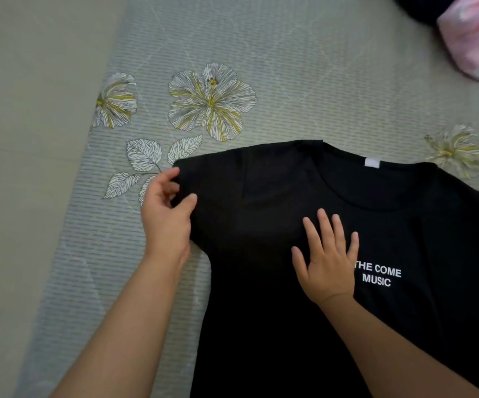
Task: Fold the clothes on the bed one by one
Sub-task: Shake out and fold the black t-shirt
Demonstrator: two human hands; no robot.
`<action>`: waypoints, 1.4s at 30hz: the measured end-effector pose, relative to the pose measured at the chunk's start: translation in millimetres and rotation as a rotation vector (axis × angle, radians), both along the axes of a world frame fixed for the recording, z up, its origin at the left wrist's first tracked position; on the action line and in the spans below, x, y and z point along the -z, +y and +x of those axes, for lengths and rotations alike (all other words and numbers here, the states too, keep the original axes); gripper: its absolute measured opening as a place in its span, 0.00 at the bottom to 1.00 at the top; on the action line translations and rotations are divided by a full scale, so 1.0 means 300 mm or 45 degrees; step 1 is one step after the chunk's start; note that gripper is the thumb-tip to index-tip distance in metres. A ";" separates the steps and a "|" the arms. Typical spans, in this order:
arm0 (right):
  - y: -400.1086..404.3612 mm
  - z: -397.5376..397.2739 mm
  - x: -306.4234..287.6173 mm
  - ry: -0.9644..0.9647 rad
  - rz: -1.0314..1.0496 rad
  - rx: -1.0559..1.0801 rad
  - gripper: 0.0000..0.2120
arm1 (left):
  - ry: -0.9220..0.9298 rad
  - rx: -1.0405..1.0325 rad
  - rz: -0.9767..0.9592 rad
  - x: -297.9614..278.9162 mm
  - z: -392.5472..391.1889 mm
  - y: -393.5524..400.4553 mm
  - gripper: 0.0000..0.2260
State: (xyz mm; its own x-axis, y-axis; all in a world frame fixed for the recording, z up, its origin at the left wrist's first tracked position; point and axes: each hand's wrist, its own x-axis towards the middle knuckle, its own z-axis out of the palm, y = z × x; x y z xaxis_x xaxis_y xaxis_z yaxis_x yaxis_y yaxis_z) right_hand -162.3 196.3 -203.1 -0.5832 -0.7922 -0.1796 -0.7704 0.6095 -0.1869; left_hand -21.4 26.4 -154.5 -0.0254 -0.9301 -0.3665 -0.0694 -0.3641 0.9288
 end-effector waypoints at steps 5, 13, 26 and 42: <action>0.003 0.001 0.004 0.008 -0.007 -0.012 0.30 | -0.861 0.238 -0.659 0.025 0.027 0.069 0.21; 0.012 -0.003 0.012 -0.026 0.036 -0.021 0.33 | -1.193 0.315 -0.017 0.086 0.049 0.053 0.19; 0.021 -0.032 0.039 -0.237 -0.031 0.002 0.24 | -1.006 0.630 -0.681 -0.019 -0.057 0.090 0.13; 0.645 -0.041 -0.132 -0.090 -0.199 -0.191 0.22 | -1.503 1.430 -0.804 0.103 0.089 0.532 0.28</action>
State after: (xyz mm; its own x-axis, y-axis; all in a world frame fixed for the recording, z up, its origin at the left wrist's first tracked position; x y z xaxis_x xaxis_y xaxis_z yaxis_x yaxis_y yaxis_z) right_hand -174.6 389.8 -163.5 -0.4470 -0.8906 -0.0841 -0.8321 0.4484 -0.3265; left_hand 5.2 185.9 -185.3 -0.7109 -0.6444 -0.2815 -0.6976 0.6969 0.1664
